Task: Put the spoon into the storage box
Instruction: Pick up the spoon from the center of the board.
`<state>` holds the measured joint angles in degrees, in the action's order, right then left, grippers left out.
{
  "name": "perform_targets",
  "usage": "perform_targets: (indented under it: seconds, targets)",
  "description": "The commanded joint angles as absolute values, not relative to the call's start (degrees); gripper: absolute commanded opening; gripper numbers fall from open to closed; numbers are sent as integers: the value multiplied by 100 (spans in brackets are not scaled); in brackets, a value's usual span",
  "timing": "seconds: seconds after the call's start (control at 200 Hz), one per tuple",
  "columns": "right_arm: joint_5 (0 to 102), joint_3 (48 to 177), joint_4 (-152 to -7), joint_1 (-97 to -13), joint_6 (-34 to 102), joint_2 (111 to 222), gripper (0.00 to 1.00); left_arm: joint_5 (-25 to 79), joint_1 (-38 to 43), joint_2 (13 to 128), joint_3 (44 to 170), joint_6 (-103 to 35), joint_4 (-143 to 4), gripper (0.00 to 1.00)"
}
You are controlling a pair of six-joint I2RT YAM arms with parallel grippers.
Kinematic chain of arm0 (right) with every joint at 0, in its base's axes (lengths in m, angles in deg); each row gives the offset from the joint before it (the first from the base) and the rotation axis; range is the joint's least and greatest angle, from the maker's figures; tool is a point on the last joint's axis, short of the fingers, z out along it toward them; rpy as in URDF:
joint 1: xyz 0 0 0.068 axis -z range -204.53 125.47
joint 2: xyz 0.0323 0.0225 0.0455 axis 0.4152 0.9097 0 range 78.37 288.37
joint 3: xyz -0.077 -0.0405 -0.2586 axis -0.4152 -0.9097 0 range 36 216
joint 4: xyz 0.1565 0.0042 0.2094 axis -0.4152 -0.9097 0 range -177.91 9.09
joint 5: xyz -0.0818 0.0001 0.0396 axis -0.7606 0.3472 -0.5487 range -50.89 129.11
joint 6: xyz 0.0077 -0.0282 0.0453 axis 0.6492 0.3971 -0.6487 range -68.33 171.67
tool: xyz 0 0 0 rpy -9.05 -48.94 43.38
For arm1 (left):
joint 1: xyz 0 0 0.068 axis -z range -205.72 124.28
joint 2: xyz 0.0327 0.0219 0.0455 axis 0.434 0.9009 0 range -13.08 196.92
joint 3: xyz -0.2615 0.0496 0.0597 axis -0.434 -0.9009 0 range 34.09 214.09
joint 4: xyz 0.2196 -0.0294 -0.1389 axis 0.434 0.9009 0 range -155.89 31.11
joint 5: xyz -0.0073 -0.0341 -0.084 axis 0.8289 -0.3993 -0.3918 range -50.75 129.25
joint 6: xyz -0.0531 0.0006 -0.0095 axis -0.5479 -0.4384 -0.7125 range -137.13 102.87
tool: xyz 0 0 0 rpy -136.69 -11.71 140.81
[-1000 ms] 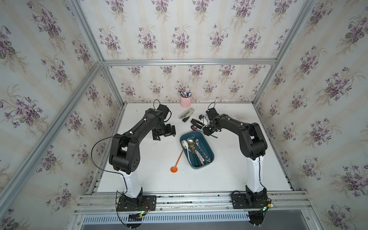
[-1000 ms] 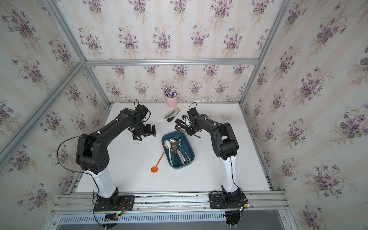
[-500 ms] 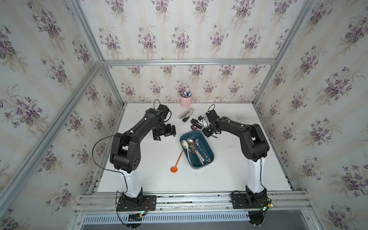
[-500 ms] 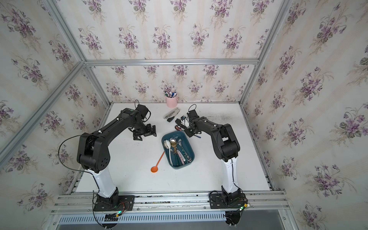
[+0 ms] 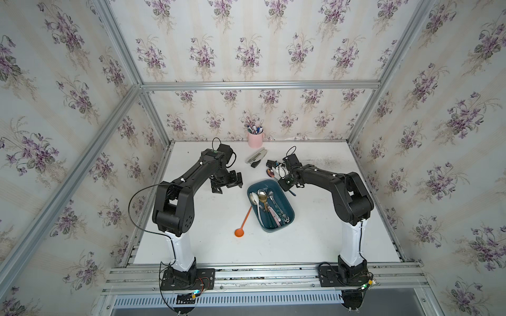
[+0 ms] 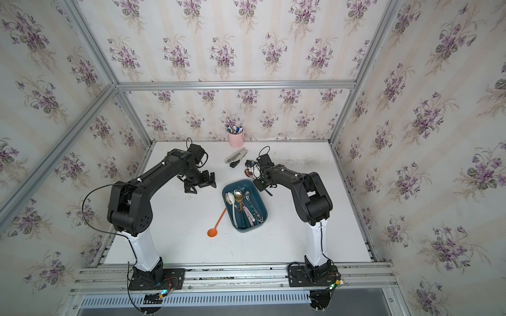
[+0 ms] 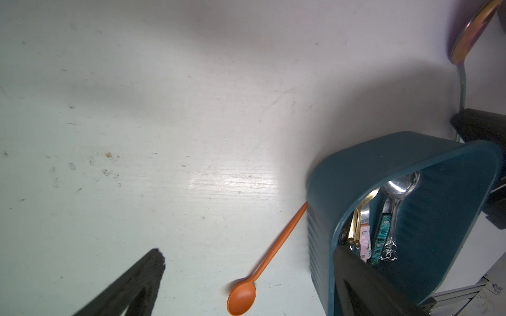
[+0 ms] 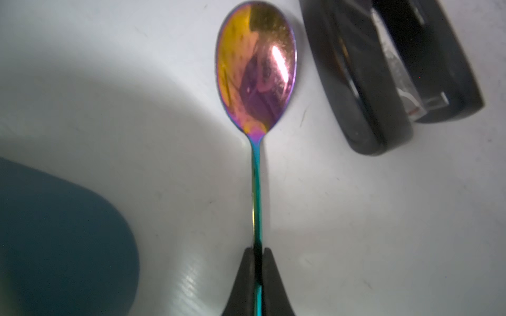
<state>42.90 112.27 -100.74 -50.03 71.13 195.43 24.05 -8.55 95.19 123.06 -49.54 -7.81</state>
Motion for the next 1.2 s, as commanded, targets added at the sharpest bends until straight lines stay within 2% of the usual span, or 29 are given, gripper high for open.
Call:
perform_targets:
  seconds: [0.0, 0.135, 0.759, 1.194]
  targets:
    - [4208, 11067, -11012, -5022, 7057, 19535, 4, 2361, -867, 9557, 12326, -5003, -791, 100]
    - [4234, 11061, -10831, -5025, 7014, 19408, 0, 2344, -864, 9590, 12330, -5010, -793, 100]
    - [4089, 11425, -10978, -5017, 6566, 18988, 0, 2326, -884, 9581, 12237, -5059, -875, 100]
    - [4082, 11800, -12037, -5052, 5857, 18107, 0, 2317, -884, 9564, 12009, -4982, -1048, 100]
